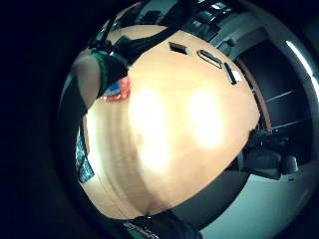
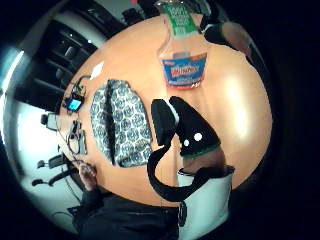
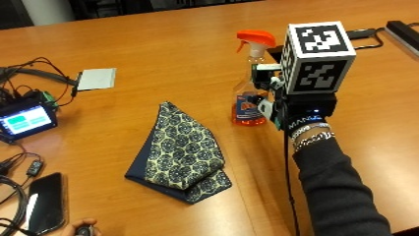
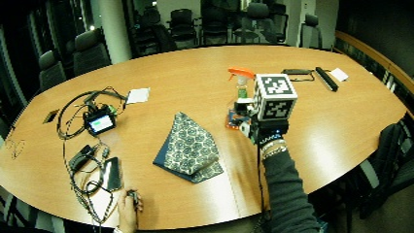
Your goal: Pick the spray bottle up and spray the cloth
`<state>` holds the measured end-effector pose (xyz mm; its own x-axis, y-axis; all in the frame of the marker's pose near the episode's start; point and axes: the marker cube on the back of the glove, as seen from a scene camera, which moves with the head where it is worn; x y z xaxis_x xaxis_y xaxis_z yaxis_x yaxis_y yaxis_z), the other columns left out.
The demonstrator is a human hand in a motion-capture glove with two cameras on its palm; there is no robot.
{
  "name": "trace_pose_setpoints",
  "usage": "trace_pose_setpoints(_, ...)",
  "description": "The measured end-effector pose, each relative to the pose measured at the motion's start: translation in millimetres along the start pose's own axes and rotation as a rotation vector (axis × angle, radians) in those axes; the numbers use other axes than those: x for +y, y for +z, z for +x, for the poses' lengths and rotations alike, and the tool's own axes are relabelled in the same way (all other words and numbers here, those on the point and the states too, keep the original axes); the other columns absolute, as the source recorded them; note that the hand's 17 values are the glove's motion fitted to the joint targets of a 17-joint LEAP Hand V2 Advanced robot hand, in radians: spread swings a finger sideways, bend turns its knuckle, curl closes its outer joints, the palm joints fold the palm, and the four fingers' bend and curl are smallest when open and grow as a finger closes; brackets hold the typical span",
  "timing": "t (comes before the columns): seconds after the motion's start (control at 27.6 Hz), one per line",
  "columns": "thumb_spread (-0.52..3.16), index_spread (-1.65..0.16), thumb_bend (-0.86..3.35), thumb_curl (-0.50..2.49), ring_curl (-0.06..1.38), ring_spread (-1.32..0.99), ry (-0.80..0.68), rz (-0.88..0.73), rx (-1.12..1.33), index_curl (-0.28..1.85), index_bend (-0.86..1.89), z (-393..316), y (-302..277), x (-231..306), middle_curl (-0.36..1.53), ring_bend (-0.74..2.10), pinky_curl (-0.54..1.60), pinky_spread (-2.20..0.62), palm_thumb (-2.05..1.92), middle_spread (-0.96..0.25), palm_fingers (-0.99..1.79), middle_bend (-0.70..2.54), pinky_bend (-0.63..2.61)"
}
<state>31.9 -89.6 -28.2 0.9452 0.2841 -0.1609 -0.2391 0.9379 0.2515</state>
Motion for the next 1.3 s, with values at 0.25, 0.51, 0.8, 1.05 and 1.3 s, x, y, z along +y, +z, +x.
trace_pose_setpoints(0.25,1.19,-0.35,0.02,0.24,0.33,-0.09,0.112,0.127,-0.109,0.29,0.12,6,2,-33,0.28,0.47,0.32,0.17,0.58,-0.08,0.82,0.17,0.30)
trace_pose_setpoints(0.51,1.19,-0.30,0.01,0.26,0.35,-0.10,0.255,0.197,-0.257,0.28,0.13,14,24,-39,0.30,0.51,0.32,0.12,0.61,-0.07,0.90,0.18,0.29)
trace_pose_setpoints(0.8,1.16,-0.27,-0.01,0.28,0.36,-0.11,0.352,0.229,-0.436,0.29,0.14,13,68,-19,0.34,0.50,0.32,0.06,0.64,-0.08,1.01,0.22,0.23)
trace_pose_setpoints(1.05,1.12,-0.29,0.00,0.30,0.37,-0.12,0.437,0.224,-0.757,0.30,0.15,7,88,-12,0.36,0.46,0.33,0.03,0.70,-0.10,1.06,0.22,0.19)
trace_pose_setpoints(1.3,1.06,-0.29,0.04,0.35,0.35,-0.13,0.518,0.243,-0.991,0.32,0.19,12,100,-9,0.39,0.37,0.31,0.04,0.86,-0.13,1.05,0.26,0.14)
